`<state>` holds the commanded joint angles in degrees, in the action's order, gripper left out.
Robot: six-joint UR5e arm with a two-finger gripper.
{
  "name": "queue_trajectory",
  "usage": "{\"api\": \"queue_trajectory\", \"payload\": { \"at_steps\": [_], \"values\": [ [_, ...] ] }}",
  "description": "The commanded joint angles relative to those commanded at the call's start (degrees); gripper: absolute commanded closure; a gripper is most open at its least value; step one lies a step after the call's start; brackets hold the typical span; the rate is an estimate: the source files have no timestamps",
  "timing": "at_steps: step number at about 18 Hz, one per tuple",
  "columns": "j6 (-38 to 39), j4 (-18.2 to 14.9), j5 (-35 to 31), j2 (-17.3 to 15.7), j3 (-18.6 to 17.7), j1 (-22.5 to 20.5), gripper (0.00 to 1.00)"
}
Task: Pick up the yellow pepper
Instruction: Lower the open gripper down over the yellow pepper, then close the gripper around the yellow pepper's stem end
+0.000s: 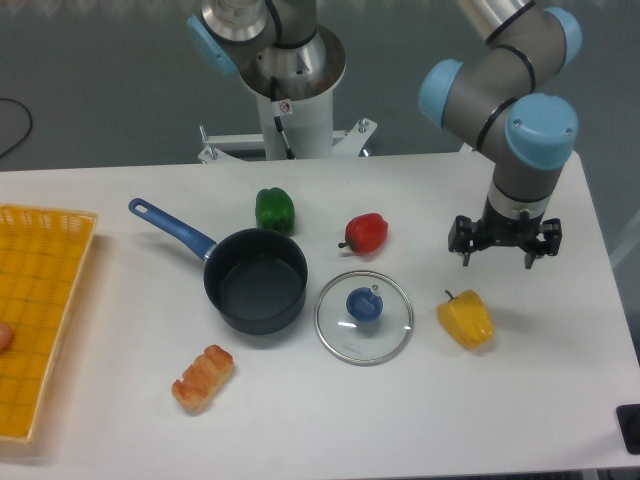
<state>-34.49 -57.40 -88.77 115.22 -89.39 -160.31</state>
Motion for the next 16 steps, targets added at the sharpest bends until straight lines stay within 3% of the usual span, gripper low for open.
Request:
{"api": "queue_trajectory", "payload": {
  "at_steps": [2, 7, 11, 16],
  "values": [
    [5.12, 2.72, 0.00, 0.88, 0.09, 0.09, 0.00],
    [15.06, 4.83, 0.00, 2.20, 0.88, 0.61, 0.00],
    [15.86, 5.20, -0.44, 4.84, 1.93, 3.95, 0.00],
    [15.34, 4.93, -0.35, 5.46, 1.76, 5.45, 0.00]
  ]
}}
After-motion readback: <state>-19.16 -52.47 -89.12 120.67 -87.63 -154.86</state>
